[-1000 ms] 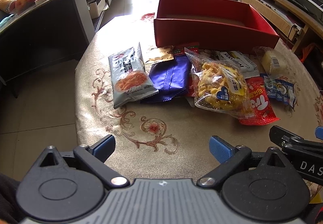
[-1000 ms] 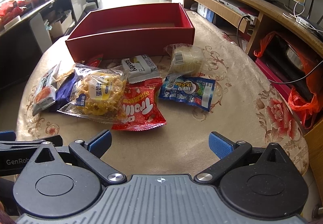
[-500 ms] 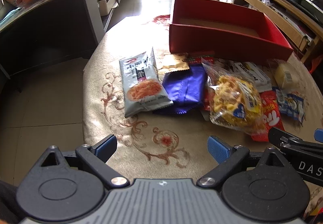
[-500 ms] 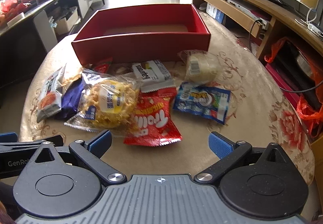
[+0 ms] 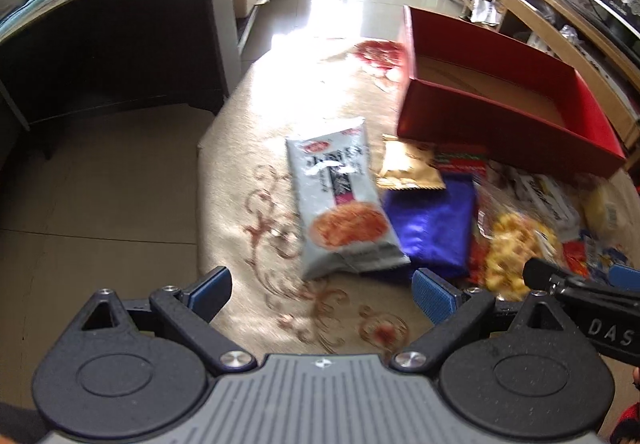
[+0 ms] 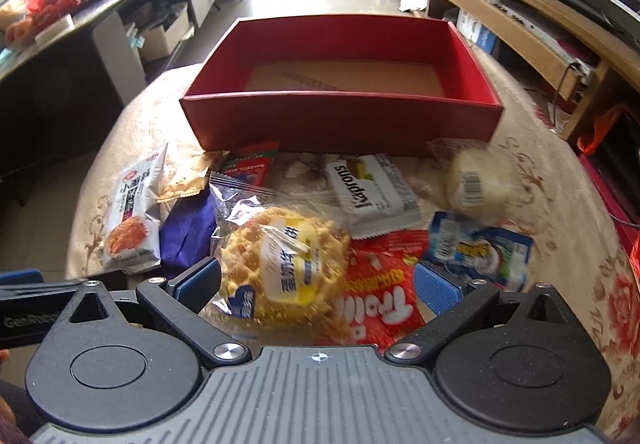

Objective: Organize snacks
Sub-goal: 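Grasp the white spicy strip bag with left gripper while right grasps yellow waffle bag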

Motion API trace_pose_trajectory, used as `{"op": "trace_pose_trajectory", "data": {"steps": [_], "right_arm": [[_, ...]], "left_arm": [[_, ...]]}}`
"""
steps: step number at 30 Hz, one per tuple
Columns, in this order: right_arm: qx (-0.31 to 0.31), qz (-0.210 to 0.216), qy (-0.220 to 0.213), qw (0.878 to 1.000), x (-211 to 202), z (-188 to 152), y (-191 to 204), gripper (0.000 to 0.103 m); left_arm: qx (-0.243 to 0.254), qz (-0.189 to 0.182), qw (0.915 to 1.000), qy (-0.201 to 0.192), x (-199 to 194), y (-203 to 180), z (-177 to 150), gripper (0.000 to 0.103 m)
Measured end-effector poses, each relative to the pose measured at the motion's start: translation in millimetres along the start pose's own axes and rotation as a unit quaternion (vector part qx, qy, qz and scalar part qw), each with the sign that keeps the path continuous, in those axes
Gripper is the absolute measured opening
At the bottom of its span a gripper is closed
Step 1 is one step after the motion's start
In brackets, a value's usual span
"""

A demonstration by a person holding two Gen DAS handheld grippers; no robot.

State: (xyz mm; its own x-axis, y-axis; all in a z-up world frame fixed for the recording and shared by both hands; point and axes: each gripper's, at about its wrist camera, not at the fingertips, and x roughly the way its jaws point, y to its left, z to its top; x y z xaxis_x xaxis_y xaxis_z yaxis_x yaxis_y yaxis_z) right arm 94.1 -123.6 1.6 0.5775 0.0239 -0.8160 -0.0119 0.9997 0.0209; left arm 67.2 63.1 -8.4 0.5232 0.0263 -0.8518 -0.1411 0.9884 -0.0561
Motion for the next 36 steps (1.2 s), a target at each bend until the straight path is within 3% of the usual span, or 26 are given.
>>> {"op": "trace_pose_trajectory", "data": {"steps": [8, 13, 17, 25, 28, 32, 36], "right_arm": [[-0.038, 0.006, 0.026, 0.999, 26, 9, 16, 0.103], [-0.035, 0.024, 0.063, 0.997, 47, 6, 14, 0.1], [-0.025, 0.044, 0.055, 0.997, 39, 7, 8, 0.087], [-0.009, 0.066, 0.061, 0.996, 25, 0, -8, 0.082], [-0.001, 0.071, 0.057, 0.996, 20, -2, -13, 0.082], [0.004, 0.076, 0.051, 0.996, 12, -3, -18, 0.082], [-0.003, 0.08, 0.042, 0.996, 3, -7, -19, 0.082]], "left_arm": [[-0.056, -0.003, 0.9984, 0.013, 21, 20, 26, 0.093], [-0.059, 0.001, 0.998, 0.019, 37, 11, 39, 0.093], [-0.067, 0.003, 0.9973, 0.029, 50, 8, 46, 0.093], [-0.074, 0.004, 0.9956, 0.057, 75, 0, 49, 0.092], [-0.08, 0.0, 0.9955, 0.052, 72, 1, 46, 0.083], [-0.061, -0.002, 0.9966, 0.055, 63, 0, 38, 0.062], [-0.034, 0.0, 0.9975, 0.062, 50, 1, 18, 0.057]]}}
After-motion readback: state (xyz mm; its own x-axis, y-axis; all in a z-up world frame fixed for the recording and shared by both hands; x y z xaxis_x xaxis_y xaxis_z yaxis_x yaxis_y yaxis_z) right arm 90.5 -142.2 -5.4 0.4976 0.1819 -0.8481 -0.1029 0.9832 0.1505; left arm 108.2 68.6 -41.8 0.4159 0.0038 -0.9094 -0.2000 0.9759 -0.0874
